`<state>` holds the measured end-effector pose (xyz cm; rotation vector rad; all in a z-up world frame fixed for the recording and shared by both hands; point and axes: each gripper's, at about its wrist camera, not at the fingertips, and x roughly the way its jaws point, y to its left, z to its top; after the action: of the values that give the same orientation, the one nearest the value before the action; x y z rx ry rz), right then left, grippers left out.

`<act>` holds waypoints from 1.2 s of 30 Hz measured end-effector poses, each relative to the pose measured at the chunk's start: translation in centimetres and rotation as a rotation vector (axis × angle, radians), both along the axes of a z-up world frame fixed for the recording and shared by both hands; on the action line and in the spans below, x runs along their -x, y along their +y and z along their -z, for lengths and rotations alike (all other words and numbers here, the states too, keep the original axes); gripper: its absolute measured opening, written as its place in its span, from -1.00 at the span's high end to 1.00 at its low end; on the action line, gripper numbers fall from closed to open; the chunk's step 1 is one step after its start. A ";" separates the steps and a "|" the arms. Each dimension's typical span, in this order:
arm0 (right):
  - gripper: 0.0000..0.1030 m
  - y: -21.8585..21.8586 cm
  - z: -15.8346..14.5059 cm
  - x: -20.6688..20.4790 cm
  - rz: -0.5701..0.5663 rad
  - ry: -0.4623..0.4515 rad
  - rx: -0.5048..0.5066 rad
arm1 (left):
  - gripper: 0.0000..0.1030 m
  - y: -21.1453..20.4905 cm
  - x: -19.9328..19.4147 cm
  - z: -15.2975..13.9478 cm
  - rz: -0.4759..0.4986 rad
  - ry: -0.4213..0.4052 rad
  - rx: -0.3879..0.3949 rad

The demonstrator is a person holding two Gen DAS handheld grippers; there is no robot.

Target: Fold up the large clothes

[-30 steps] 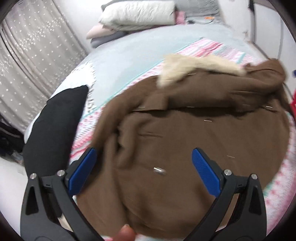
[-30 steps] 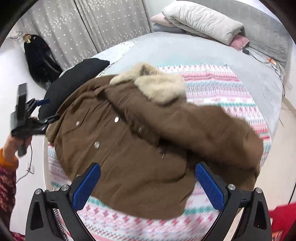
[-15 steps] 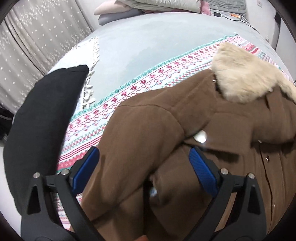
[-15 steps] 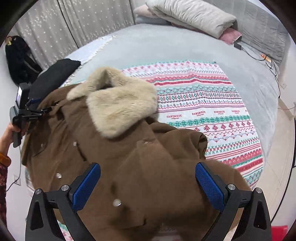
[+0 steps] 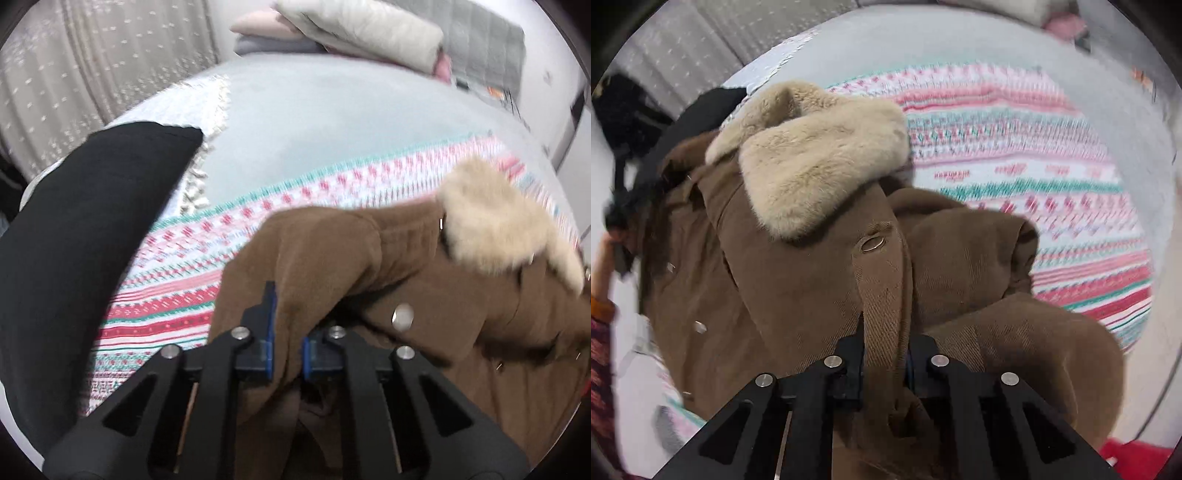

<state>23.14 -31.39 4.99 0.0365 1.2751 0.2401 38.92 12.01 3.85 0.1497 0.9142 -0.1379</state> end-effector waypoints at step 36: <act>0.03 6.3 -2.5 -24.6 0.161 -0.435 0.459 | -0.50 7.2 -8.8 0.1 -0.289 -0.150 -0.058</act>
<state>47.74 -25.13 7.51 -0.2910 0.8630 -0.1814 47.69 19.18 3.79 0.0786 0.7813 0.1661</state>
